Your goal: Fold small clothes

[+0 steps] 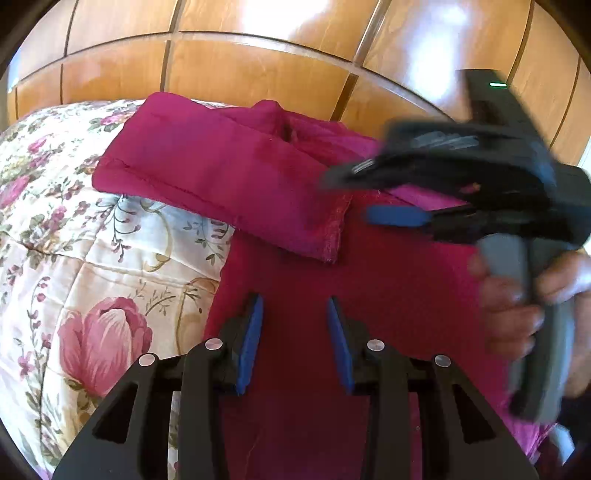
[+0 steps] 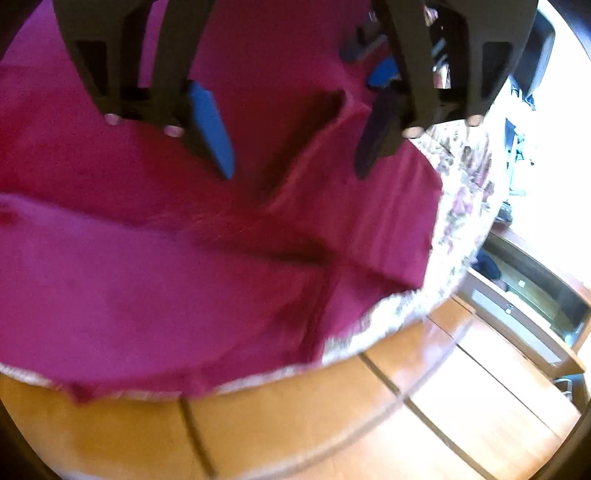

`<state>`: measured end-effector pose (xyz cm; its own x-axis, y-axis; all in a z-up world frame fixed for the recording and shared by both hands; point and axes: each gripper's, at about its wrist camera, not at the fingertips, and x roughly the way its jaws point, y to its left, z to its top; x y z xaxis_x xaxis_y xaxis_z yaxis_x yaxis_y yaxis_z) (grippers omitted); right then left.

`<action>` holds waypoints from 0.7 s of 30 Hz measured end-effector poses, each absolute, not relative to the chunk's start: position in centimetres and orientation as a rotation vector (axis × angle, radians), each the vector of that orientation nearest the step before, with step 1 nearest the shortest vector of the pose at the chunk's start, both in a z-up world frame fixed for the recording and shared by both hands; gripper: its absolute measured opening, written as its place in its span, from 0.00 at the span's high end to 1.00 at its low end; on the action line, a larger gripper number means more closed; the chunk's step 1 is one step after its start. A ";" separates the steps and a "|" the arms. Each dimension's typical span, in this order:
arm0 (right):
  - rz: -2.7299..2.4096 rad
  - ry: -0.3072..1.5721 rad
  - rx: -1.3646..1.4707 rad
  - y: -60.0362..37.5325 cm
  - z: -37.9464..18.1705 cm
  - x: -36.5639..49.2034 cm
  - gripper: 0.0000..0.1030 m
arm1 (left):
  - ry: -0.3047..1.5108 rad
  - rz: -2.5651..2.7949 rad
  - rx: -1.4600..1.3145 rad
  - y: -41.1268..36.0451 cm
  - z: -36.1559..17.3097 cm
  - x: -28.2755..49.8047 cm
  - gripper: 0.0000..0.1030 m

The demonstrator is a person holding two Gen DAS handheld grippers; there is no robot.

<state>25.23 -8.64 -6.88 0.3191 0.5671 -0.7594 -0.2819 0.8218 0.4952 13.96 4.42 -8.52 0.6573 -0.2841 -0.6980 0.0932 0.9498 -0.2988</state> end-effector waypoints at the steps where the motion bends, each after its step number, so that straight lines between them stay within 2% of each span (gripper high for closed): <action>1: 0.553 1.122 0.274 -7.7 -7.2 25.4 0.71 | 0.827 -0.218 -0.250 4.6 -8.6 13.7 0.66; 2: 0.546 1.121 0.254 -6.9 -7.1 25.4 0.87 | 0.824 -0.220 -0.252 4.6 -8.7 13.7 0.66; 3: 0.556 1.121 0.247 -6.5 -6.9 25.5 0.94 | 0.818 -0.222 -0.251 4.6 -8.8 13.5 0.66; 7: 0.582 0.990 0.204 -6.8 -1.8 25.0 0.94 | 0.807 -0.222 -0.244 4.7 -8.9 12.6 0.66; 14: 0.511 0.728 0.273 -15.0 8.4 26.2 0.94 | 0.803 -0.209 -0.222 4.1 -9.3 12.3 0.66; 17: 0.390 0.724 0.257 -18.7 8.5 27.8 0.94 | 0.804 -0.206 -0.216 3.9 -9.2 12.2 0.66; 21: 0.222 0.809 0.282 -23.9 4.7 29.6 0.94 | 0.808 -0.200 -0.205 3.6 -9.1 12.4 0.66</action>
